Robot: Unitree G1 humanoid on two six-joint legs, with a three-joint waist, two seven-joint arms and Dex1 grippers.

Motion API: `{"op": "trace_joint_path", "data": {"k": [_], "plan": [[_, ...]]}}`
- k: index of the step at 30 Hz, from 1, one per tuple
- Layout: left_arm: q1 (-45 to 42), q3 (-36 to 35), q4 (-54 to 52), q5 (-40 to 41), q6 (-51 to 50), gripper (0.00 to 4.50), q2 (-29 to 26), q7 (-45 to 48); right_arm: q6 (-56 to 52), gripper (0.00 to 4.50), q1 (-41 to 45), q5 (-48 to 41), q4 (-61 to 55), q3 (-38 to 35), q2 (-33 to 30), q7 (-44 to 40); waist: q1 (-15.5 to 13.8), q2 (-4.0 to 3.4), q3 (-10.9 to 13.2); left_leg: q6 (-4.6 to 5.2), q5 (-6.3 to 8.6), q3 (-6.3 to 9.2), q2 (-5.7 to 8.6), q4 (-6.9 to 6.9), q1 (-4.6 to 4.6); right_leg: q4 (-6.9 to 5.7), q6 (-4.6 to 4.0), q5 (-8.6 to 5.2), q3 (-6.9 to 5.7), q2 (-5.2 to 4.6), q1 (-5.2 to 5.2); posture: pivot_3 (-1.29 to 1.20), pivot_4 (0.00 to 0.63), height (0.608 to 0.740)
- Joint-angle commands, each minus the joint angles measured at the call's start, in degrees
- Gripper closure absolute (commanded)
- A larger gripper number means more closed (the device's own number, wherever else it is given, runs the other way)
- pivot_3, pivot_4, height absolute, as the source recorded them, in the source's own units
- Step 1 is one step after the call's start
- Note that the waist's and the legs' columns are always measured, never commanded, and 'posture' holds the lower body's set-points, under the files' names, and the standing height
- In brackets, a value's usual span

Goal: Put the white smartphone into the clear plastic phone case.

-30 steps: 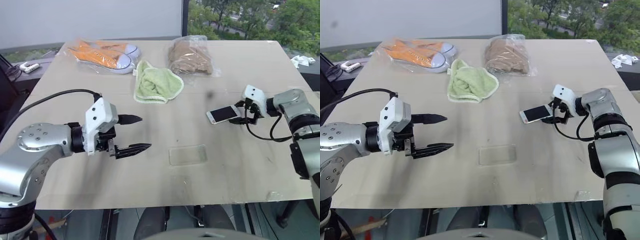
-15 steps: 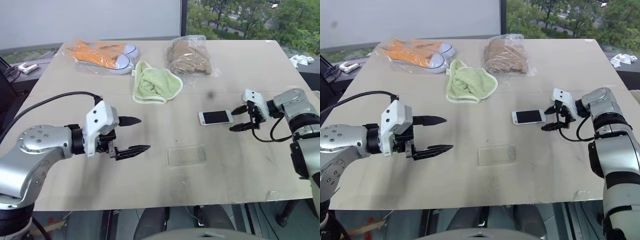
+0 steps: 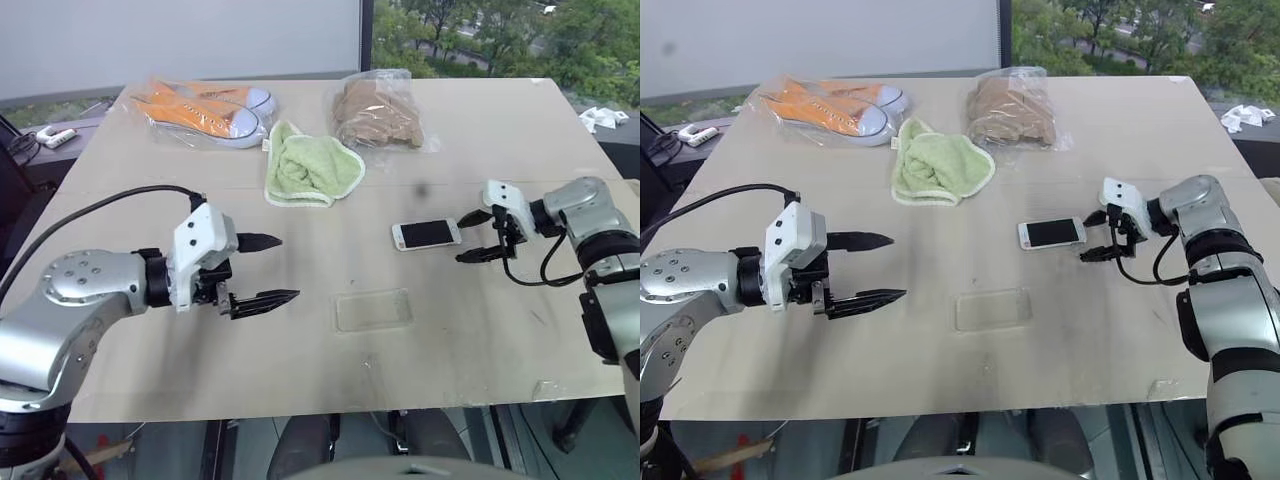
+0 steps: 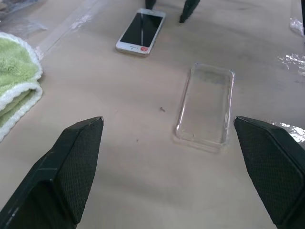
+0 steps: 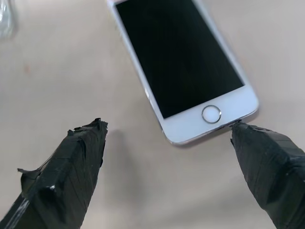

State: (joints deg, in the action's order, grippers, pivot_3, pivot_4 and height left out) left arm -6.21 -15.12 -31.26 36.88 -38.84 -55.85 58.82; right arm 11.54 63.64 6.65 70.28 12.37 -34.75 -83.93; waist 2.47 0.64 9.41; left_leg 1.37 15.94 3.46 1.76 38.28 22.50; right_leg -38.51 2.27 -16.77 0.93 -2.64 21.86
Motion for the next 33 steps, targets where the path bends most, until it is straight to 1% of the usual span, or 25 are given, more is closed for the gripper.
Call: {"op": "trace_joint_path", "data": {"k": [1, 8, 14, 16, 18, 19, 21, 25, 27, 28, 30, 32, 33], "plan": [[-0.6, -2.1, -0.1, 1.0, 0.6, 0.03, 0.4, -1.2, 1.8, 0.00, 1.8, -1.0, -0.9, -2.2, 1.1, 1.2, -0.1, 0.00, 0.0, 0.00, 0.00, 0.01, 0.00, 0.00, 0.01, 0.01, 0.00, 0.00, -0.01, 0.00, 0.00, 0.00, 0.150, 0.740], [0.9, -2.4, -0.4, 1.1, 0.9, 0.03, -0.2, -1.1, 3.3, 0.00, 2.6, 0.5, 0.1, -2.0, 2.4, 3.7, -0.4, -0.01, 0.0, 0.00, 0.00, 0.03, 0.04, 0.01, 0.11, 0.06, 0.01, 0.00, -0.05, -0.04, 0.03, 0.00, 0.150, 0.740], [0.8, -1.9, -0.1, 0.7, 1.5, 0.03, -0.1, -1.3, 2.4, 0.00, 2.1, 4.2, 1.5, 1.0, 4.5, 3.2, -0.1, -0.02, 0.0, 0.00, 0.00, 0.02, 0.04, 0.00, 0.11, 0.02, 0.00, 0.00, -0.03, -0.03, 0.08, 0.00, 0.150, 0.740], [1.0, -2.0, -0.3, 0.7, 1.4, 0.03, 0.0, -1.5, 3.7, 0.00, 1.6, 6.5, 2.2, 2.2, 4.6, 6.8, -0.1, 0.00, 0.0, 0.00, 0.00, -0.01, 0.04, 0.01, 0.11, -0.01, 0.00, 0.00, 0.00, -0.02, 0.11, 0.00, 0.150, 0.740], [1.4, -2.3, -0.6, 0.8, 1.4, 0.03, 0.0, -1.6, 4.5, 0.00, 1.6, 8.6, 3.0, 3.0, 5.0, 12.8, -0.1, 0.02, 0.0, 0.00, 0.00, 0.01, 0.04, 0.01, 0.11, -0.01, 0.00, 0.00, -0.02, -0.02, 0.11, 0.00, 0.150, 0.740], [1.6, -2.5, -0.7, 0.8, 1.4, 0.03, -0.1, -1.7, 4.1, 0.00, 1.6, 8.9, 3.4, 3.0, 5.2, 13.6, -0.1, 0.05, 0.0, 0.00, 0.00, 0.00, 0.04, 0.01, 0.10, 0.00, 0.00, 0.00, -0.01, -0.03, 0.10, 0.00, 0.150, 0.740], [2.0, -2.9, -0.9, 1.0, 1.3, 0.03, -0.1, -1.8, 2.7, 0.00, 1.6, 8.8, 3.9, 2.6, 5.6, 13.9, 0.1, 0.17, -0.1, 0.00, 0.00, -0.01, 0.03, 0.02, -0.09, 0.00, 0.00, 0.00, 0.00, -0.01, -0.10, 0.00, 0.150, 0.740], [2.5, -3.0, -1.2, 1.0, 1.3, 0.03, -0.1, -2.1, 0.7, 0.00, 1.6, 10.2, 4.5, 3.8, 5.7, 13.9, 0.0, 0.17, -0.1, 0.01, 0.00, -0.06, 0.03, 0.00, -0.64, -0.09, -0.07, 0.05, 0.05, -0.02, -0.52, 0.00, 0.150, 0.740], [2.3, -2.7, -1.1, 0.9, 1.4, 0.00, 0.1, -2.2, -2.9, 0.50, 1.8, 10.8, 5.0, 4.5, 5.7, 10.9, -0.1, 0.21, -0.1, 0.02, 0.01, -0.04, 0.03, 0.00, -0.79, -0.18, -0.08, 0.05, 0.05, -0.02, -0.61, 0.00, 0.150, 0.740], [2.2, -2.6, -1.2, 0.9, 1.5, 0.00, 0.1, -2.3, -4.1, 0.50, 1.8, 11.1, 5.1, 5.0, 5.5, 9.2, -0.1, 0.21, -0.1, 0.02, 0.01, -0.04, 0.03, 0.00, -0.80, -0.22, -0.09, 0.06, 0.05, -0.02, -0.61, 0.00, 0.150, 0.740], [2.2, -2.5, -1.2, 0.8, 1.6, 0.00, 0.1, -2.4, -4.9, 1.17, 1.8, 12.0, 5.0, 6.0, 5.1, 7.5, -0.3, 0.22, -0.1, 0.01, 0.01, -0.02, 0.03, 0.01, -0.79, -0.24, -0.10, 0.06, 0.04, -0.03, -0.60, 0.00, 0.150, 0.740], [2.3, -2.5, -1.1, 0.7, 1.7, 0.00, 0.1, -2.5, -6.0, 1.62, 1.8, 12.7, 5.0, 6.6, 4.8, 5.3, -0.5, 0.22, -0.1, 0.01, 0.01, 0.00, 0.03, 0.00, -0.78, -0.22, -0.10, 0.06, 0.01, -0.03, -0.60, 0.00, 0.150, 0.740], [2.3, -2.5, -1.1, 0.7, 1.7, 0.00, 0.1, -2.6, -6.6, 1.72, 1.8, 12.7, 4.9, 6.8, 4.7, 4.1, -0.6, 0.22, -0.1, 0.00, 0.01, 0.00, 0.04, 0.00, -0.75, -0.20, -0.10, 0.06, 0.00, -0.04, -0.58, 0.00, 0.150, 0.740]]}}
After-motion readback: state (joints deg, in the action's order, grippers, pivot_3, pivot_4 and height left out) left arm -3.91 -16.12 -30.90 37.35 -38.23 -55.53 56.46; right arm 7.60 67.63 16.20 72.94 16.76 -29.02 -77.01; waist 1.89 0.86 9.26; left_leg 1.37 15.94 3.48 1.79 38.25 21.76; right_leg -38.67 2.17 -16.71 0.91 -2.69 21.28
